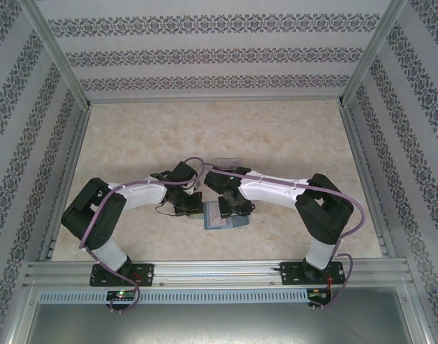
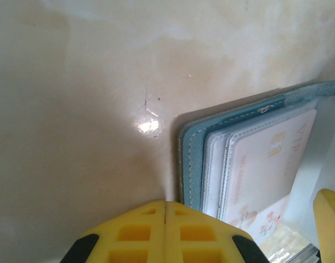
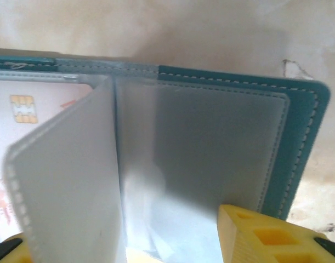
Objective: Take the credit cards out of the card holder
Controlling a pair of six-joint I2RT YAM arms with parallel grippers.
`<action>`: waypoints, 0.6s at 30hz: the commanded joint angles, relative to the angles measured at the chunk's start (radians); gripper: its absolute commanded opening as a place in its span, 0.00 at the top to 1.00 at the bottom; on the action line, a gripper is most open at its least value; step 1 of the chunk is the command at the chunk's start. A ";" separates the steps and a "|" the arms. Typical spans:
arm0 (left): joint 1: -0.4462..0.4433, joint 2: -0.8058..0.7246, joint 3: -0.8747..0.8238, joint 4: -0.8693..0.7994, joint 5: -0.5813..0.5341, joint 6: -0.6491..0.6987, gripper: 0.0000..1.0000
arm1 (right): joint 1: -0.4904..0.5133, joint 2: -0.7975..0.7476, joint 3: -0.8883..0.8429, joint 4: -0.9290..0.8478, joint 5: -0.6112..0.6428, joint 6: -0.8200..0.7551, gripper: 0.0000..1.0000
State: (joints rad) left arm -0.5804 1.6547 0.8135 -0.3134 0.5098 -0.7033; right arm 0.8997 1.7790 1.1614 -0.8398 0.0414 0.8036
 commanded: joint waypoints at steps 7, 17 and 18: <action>0.002 0.023 -0.017 -0.041 0.008 0.014 1.00 | 0.010 0.032 0.031 -0.111 0.102 -0.035 0.45; 0.002 0.021 -0.013 -0.056 0.004 0.019 1.00 | 0.010 0.034 0.022 -0.133 0.137 -0.039 0.42; 0.002 0.020 -0.010 -0.056 0.004 0.019 1.00 | 0.010 0.034 0.020 -0.134 0.137 -0.040 0.42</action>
State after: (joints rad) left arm -0.5804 1.6550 0.8135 -0.3141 0.5194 -0.7029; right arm 0.8997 1.8027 1.1717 -0.9379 0.1406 0.7776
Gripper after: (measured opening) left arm 0.041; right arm 0.581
